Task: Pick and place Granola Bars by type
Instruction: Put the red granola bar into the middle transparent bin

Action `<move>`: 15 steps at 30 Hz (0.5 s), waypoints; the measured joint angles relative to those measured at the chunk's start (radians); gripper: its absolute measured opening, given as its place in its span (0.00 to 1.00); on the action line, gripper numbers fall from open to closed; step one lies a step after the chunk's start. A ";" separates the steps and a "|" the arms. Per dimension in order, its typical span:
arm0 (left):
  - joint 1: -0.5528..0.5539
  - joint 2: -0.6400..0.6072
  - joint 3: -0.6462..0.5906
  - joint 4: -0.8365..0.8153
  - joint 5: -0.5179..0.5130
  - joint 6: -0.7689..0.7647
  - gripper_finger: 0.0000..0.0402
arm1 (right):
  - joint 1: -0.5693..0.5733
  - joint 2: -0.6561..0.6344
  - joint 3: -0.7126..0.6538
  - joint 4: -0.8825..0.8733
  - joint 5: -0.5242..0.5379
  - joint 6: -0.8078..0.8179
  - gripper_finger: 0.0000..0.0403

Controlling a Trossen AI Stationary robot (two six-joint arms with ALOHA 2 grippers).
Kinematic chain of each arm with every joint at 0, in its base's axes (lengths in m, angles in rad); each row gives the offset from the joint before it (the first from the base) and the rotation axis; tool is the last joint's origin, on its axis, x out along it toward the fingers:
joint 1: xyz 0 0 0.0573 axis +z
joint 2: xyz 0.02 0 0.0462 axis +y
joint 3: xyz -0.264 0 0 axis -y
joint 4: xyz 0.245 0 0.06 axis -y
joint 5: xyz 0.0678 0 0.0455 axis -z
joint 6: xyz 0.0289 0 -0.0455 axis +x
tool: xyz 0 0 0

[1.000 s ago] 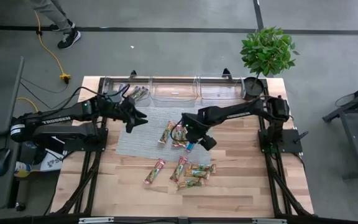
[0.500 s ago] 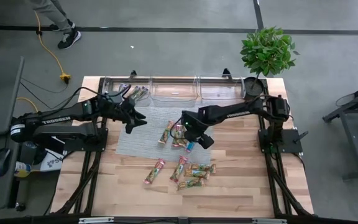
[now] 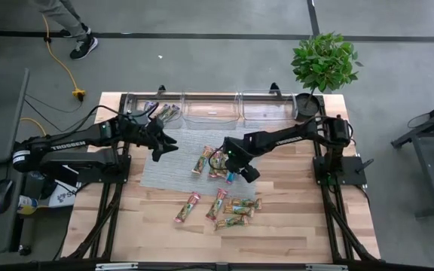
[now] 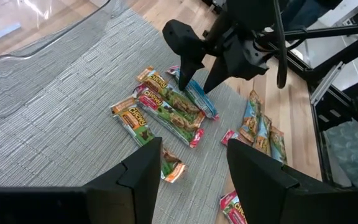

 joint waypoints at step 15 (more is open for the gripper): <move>0.000 0.000 0.000 0.000 -0.022 -0.003 0.44 | -0.001 -0.004 -0.046 0.038 -0.005 0.174 0.41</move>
